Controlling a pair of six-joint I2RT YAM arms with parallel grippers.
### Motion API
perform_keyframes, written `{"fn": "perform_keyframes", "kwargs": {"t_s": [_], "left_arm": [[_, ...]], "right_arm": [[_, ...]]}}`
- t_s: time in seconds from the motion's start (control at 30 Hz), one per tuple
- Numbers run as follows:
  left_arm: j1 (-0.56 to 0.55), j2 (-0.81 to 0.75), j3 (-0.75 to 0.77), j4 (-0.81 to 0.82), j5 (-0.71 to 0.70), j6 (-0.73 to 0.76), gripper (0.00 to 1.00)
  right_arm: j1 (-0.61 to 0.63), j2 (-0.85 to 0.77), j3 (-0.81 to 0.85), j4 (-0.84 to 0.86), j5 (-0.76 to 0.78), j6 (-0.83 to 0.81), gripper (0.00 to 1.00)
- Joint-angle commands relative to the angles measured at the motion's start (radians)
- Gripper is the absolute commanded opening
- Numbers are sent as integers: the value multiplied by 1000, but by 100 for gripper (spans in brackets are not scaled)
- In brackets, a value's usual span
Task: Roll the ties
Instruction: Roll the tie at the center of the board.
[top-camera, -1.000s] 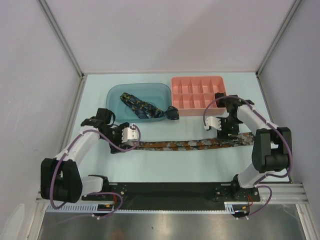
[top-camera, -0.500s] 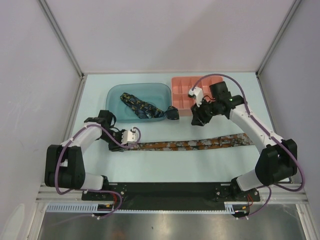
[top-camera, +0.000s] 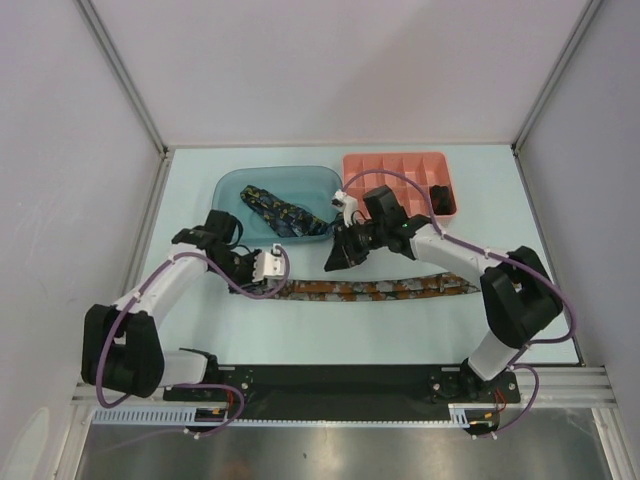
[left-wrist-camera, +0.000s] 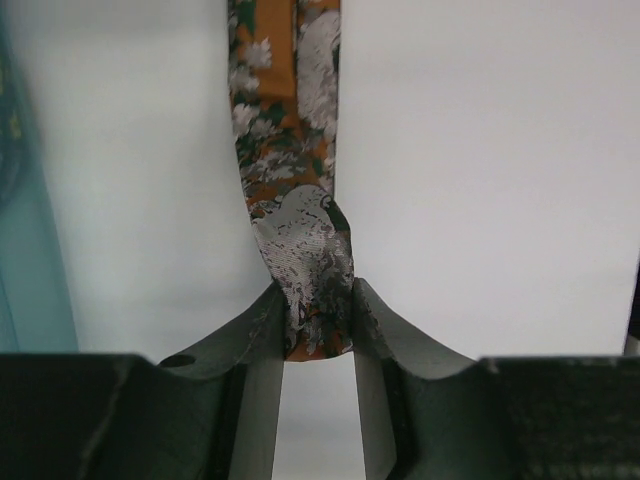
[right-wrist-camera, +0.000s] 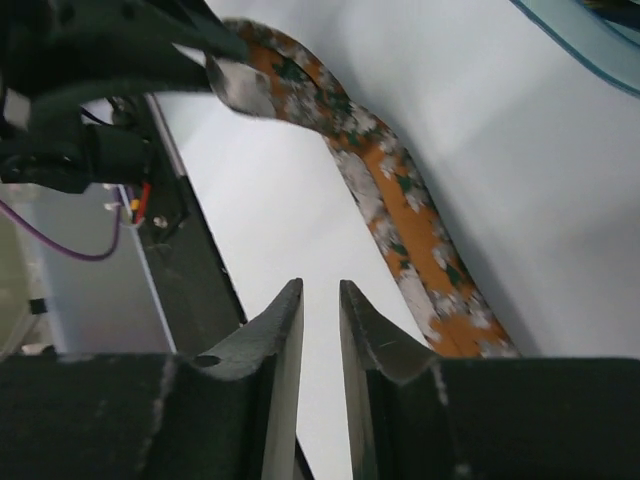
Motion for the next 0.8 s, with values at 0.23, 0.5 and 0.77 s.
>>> {"fn": "perform_keyframes", "kwargs": {"t_s": [0.23,0.5,0.77], "left_arm": [[-191,73,28,162,128,-209,37],[-221,195,100,218,179,-246,36],[-222,231,123,216,242,-251,37]], "right_arm": [[87,69,-81,405,-52,294,36],[117,136,-91,490,-41,369,41],[140,193,-107,569,9,462,45]]}}
